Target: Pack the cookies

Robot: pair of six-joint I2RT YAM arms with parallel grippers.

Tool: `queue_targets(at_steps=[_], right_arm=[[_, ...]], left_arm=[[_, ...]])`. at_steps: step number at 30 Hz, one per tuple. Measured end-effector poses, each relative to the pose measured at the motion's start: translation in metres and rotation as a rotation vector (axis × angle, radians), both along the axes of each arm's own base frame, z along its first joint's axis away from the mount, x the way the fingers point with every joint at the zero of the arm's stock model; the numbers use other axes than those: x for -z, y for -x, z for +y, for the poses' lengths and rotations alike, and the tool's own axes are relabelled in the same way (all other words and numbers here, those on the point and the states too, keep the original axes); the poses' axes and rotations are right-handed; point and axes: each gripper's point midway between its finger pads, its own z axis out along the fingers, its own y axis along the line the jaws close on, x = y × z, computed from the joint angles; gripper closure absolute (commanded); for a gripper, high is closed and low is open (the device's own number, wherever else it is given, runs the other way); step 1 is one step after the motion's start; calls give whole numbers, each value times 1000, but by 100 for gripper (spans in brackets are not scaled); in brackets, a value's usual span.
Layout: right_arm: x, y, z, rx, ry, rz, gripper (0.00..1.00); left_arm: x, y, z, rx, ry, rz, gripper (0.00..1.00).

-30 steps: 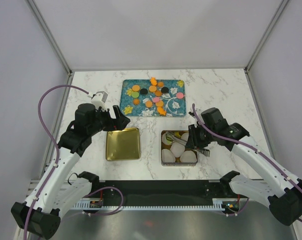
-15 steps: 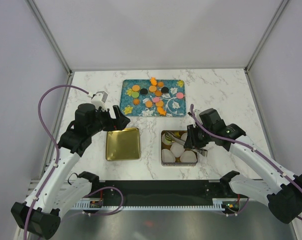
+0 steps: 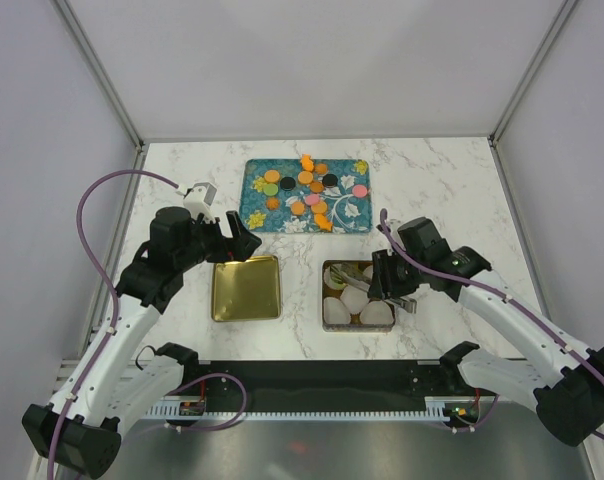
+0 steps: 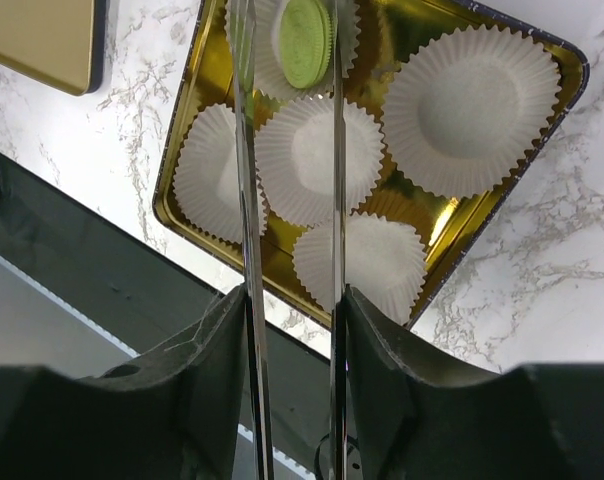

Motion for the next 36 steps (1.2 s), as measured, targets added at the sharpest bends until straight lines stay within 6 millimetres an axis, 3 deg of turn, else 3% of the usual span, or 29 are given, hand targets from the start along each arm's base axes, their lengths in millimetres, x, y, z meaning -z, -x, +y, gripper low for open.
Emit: queue_targets(at_steps=[8,16,20,24,30,36], right_arm=[[-11,-1,-6,19,32,-4,51],[-76,-28,-5,58,13,-158,50],[-86,-43,2,66,6,-184,50],[-76,-71,17,76,20,-176,52],[-47,-131,37,100,110,-170,52],[-27,-162,46,79,206,-197,51]], left_arm=[[0,1,-1,6,3,1,0],[0,1,-2,13,6,2,0],[-1,2,-3,19,9,3,0],[-1,2,-3,21,10,3,0],[-1,2,-3,21,10,3,0],[-1,2,-3,21,10,3,0]])
